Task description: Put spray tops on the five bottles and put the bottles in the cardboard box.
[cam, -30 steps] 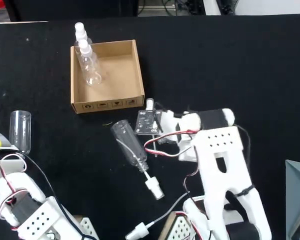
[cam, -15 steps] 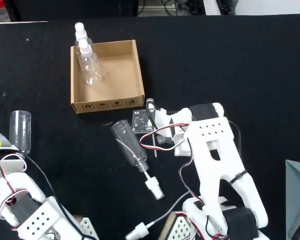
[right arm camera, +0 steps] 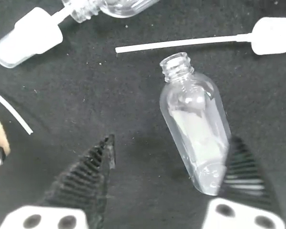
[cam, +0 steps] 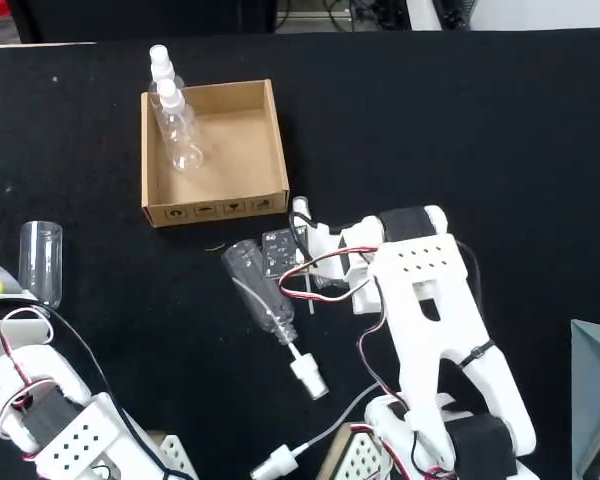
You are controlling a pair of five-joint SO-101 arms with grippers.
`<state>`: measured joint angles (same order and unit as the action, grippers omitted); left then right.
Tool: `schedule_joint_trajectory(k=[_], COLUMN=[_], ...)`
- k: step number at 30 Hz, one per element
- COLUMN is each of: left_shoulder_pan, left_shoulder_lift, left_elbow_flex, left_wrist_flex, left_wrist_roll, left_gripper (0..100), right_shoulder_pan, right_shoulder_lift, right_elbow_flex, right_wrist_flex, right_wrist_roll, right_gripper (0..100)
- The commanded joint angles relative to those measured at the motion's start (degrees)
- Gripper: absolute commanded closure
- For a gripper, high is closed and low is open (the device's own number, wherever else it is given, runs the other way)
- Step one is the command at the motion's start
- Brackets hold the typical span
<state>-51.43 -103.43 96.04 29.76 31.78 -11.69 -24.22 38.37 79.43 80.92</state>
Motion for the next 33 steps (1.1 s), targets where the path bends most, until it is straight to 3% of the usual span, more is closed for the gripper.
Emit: schedule_joint_trajectory(k=[1,33], left_shoulder_pan=[0.4,0.4], left_shoulder_lift=[-0.8,-0.8], left_elbow_flex=[1.5,1.5], left_wrist_flex=[0.2,0.2], left_wrist_roll=[-0.5,-0.5], left_gripper=[82,82], right_shoulder_pan=[-0.1,5.5], right_shoulder_lift=[0.0,24.4], right_elbow_flex=[-0.2,-8.4], right_wrist_flex=[-2.0,-14.9], right_wrist_roll=[1.2,-0.2], right_gripper=[77.9,76.4])
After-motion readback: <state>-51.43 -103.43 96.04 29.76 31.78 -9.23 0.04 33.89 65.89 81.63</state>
